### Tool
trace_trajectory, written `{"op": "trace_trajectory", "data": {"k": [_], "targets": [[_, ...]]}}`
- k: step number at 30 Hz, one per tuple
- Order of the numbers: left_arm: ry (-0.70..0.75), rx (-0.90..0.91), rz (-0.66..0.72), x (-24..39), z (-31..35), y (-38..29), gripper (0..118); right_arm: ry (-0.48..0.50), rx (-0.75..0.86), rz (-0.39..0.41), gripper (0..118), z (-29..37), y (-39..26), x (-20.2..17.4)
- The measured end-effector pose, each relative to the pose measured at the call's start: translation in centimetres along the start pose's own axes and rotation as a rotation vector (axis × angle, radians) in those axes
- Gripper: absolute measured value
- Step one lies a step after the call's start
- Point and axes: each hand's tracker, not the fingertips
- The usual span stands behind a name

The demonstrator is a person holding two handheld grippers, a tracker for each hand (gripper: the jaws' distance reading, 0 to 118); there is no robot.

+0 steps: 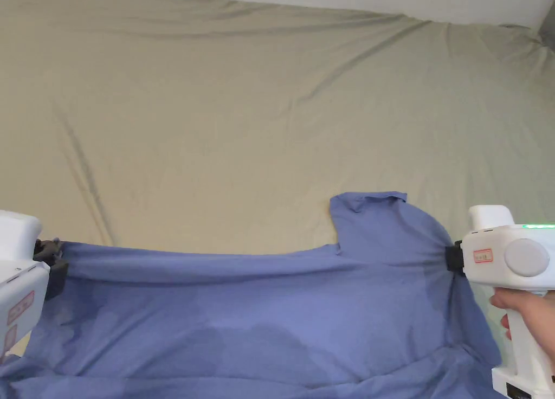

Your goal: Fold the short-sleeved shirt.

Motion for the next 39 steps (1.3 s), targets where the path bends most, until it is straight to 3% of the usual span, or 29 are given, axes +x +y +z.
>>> {"op": "trace_trajectory", "data": {"k": [9,15,26,37,39], "targets": [[0.023,0.041,0.045,-3.1,6.4,-0.5,1,0.009,0.105,0.102,3,13.1,-2.2,0.3],[0.003,-0.049,-0.018,-3.4,7.9,-4.4,1,0.027,0.063,0.16,3,17.1,-7.8,0.0],[-0.047,-0.271,-0.181,-1.9,3.9,-12.8,1,0.033,-0.201,0.174,3,11.9,-18.6,-1.4],[-0.068,-0.379,-0.21,-0.9,0.5,-14.3,1,0.01,-0.309,0.133,3,4.8,-20.1,-0.7],[-0.083,-0.392,-0.192,-1.2,0.2,-14.3,3,-0.005,-0.31,0.188,5,4.5,-19.9,-1.0]]}}
